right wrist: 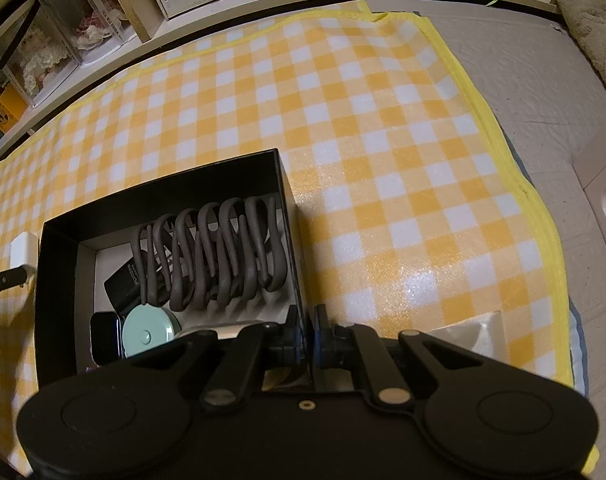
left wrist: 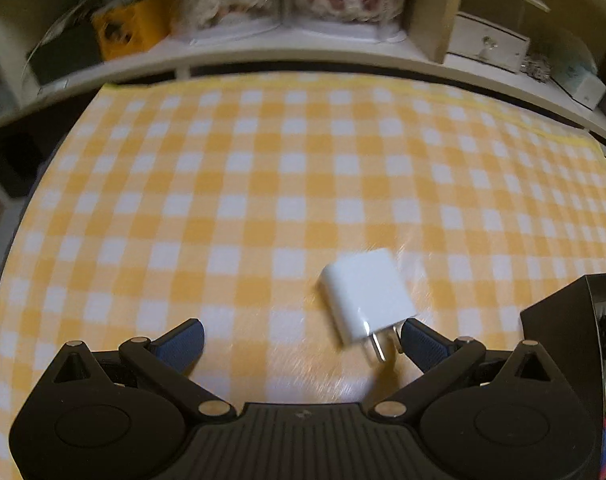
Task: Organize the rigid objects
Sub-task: 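Move the left tool to the white charger and grasp it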
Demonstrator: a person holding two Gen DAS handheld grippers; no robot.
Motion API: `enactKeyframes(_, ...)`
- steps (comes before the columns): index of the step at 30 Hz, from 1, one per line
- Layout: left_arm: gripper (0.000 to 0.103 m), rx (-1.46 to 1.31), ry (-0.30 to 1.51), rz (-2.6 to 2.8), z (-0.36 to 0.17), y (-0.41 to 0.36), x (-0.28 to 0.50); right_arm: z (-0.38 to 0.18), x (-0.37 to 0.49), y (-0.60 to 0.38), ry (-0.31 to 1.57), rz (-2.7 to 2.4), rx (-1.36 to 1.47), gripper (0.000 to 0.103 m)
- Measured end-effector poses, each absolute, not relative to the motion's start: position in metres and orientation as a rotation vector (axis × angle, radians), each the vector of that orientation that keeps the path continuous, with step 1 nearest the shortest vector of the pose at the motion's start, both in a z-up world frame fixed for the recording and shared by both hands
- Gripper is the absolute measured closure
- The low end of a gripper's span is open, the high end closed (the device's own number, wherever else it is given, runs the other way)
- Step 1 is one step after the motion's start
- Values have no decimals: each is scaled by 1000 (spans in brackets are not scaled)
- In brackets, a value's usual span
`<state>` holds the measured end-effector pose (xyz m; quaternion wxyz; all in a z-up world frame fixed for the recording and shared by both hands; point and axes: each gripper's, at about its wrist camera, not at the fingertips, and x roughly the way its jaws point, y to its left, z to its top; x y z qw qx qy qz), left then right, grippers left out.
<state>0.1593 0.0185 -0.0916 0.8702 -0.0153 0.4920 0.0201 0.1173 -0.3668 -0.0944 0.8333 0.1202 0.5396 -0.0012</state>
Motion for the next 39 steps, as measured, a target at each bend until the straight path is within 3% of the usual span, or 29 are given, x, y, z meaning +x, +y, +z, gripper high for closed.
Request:
enactKeyframes(4, 1, -34, 1012, 29, -88, 21, 156, -94, 117, -367, 1144, -3, 253, 96)
enactKeyframes(11, 21, -55, 991, -52, -86, 5, 167, -95, 117, -366, 1145, -3, 249, 96)
enactKeyframes(25, 23, -134, 949, 7, -91, 9, 181, -94, 118, -366, 1145, -2, 251, 96)
enactKeyframes(34, 41, -187, 990, 17, -87, 21, 171, -98, 113, -366, 1156, -1, 244, 96)
enactKeyframes(39, 58, -152, 986, -24, -88, 12, 172, -98, 114, -364, 1157, -2, 244, 96)
